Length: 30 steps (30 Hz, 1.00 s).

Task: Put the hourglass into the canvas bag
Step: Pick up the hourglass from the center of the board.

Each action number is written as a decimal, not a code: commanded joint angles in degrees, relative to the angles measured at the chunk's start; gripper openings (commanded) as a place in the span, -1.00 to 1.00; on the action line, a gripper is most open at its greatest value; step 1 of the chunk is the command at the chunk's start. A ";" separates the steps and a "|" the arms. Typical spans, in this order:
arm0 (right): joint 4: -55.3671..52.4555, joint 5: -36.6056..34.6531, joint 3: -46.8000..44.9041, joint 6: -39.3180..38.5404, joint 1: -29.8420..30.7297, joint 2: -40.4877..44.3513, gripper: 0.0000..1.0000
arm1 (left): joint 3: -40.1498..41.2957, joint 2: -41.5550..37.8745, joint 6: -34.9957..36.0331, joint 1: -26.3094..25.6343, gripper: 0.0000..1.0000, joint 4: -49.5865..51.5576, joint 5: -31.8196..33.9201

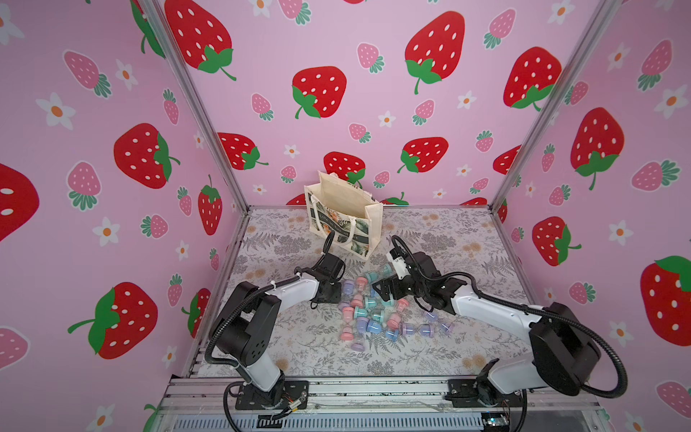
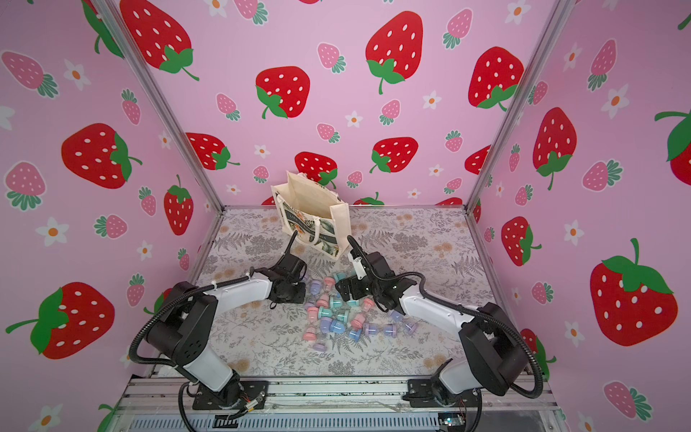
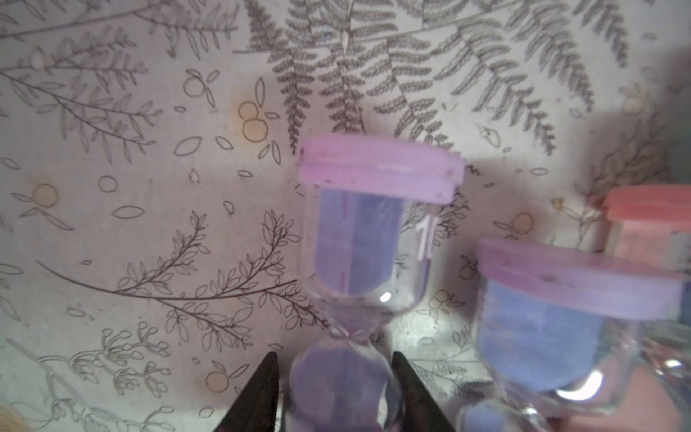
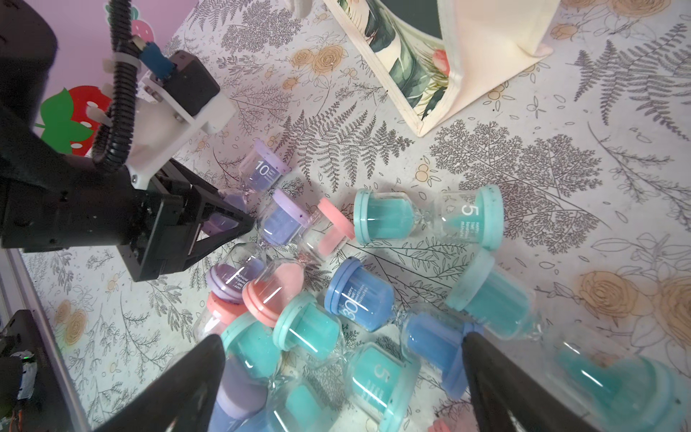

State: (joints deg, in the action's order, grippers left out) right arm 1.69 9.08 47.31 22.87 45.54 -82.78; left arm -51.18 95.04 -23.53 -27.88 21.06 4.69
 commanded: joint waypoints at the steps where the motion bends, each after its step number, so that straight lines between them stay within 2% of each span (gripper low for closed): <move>1: 0.07 -1.10 0.43 0.59 0.27 1.00 0.99 | 1.42 -1.07 -1.63 -0.33 -0.30 0.89 -2.57; 6: -0.64 -1.35 0.07 0.59 0.09 2.89 0.99 | 1.19 -3.39 -3.59 -0.33 -0.39 1.00 -3.79; 16: -2.60 0.66 1.73 0.94 -1.00 6.06 0.99 | 2.04 -14.71 -7.25 -0.32 -0.41 1.46 -6.00; 30: -8.16 2.65 8.98 1.66 -4.10 9.37 0.99 | -4.77 -29.45 -10.33 0.01 -0.51 4.27 -8.37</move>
State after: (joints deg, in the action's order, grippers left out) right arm -4.23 10.70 53.74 24.25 41.91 -74.83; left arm -51.66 67.40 -32.91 -28.01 24.95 -3.01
